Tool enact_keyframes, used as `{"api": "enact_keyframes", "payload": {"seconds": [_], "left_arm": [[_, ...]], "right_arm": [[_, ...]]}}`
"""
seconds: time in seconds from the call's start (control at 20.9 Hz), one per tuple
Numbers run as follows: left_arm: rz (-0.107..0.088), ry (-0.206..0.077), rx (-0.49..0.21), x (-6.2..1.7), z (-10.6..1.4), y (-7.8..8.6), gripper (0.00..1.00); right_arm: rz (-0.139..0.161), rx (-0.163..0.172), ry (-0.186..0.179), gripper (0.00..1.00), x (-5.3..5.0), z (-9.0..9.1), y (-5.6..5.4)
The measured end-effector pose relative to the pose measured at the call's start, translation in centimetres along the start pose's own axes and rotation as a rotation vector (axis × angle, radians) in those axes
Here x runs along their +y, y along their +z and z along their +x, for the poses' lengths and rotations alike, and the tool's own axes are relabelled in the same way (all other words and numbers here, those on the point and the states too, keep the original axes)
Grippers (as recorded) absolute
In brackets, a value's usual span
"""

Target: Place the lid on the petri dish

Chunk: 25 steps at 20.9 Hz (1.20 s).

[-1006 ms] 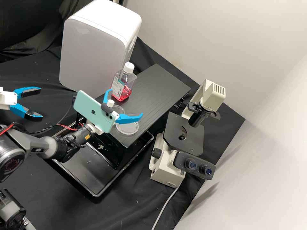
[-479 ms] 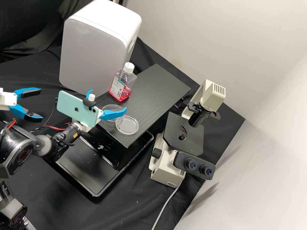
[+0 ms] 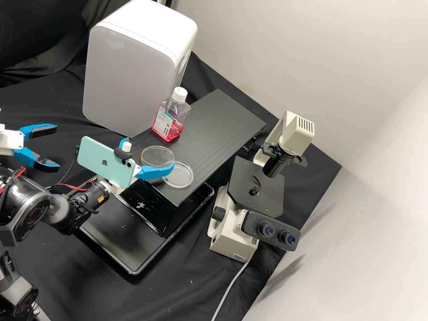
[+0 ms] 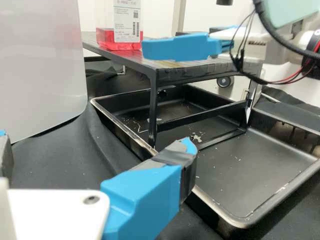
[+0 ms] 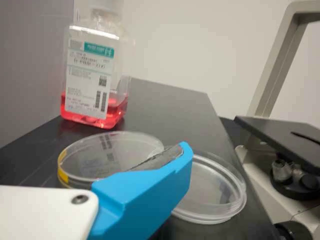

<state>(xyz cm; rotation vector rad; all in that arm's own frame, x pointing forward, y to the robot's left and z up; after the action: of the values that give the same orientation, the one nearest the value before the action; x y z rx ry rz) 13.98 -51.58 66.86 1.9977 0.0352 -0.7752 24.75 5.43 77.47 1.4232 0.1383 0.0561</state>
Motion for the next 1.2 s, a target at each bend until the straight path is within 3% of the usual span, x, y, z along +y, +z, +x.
{"api": "enact_keyframes", "payload": {"seconds": [0.1, 0.43, 0.91, 1.1, 1.15, 1.2], "left_arm": [[-0.001, 0.000, 0.001, 0.00, 0.0, 0.0, 1.00], [-0.001, 0.000, 0.001, 0.00, 0.0, 0.0, 1.00], [-0.001, 0.000, 0.001, 0.00, 0.0, 0.0, 1.00], [0.000, 0.000, 0.000, -0.01, 0.0, 0.0, 1.00], [0.000, 0.000, 0.000, -0.01, 0.0, 0.0, 1.00], [0.000, 0.000, 0.000, -0.01, 0.0, 0.0, 1.00]], "right_arm": [[0.001, 0.009, 0.018, 1.00, 0.3, -0.1, -0.1], [0.002, -0.002, 0.025, 1.00, 0.4, -0.2, 0.1], [-0.003, -0.069, 0.033, 1.00, 0.4, 0.9, 1.8], [-0.005, -0.074, 0.037, 1.00, 0.4, 1.0, 2.0], [-0.005, -0.075, 0.037, 0.00, 0.4, 1.0, 2.1], [-0.005, -0.076, 0.040, 0.00, 0.5, 1.0, 2.1]]}}
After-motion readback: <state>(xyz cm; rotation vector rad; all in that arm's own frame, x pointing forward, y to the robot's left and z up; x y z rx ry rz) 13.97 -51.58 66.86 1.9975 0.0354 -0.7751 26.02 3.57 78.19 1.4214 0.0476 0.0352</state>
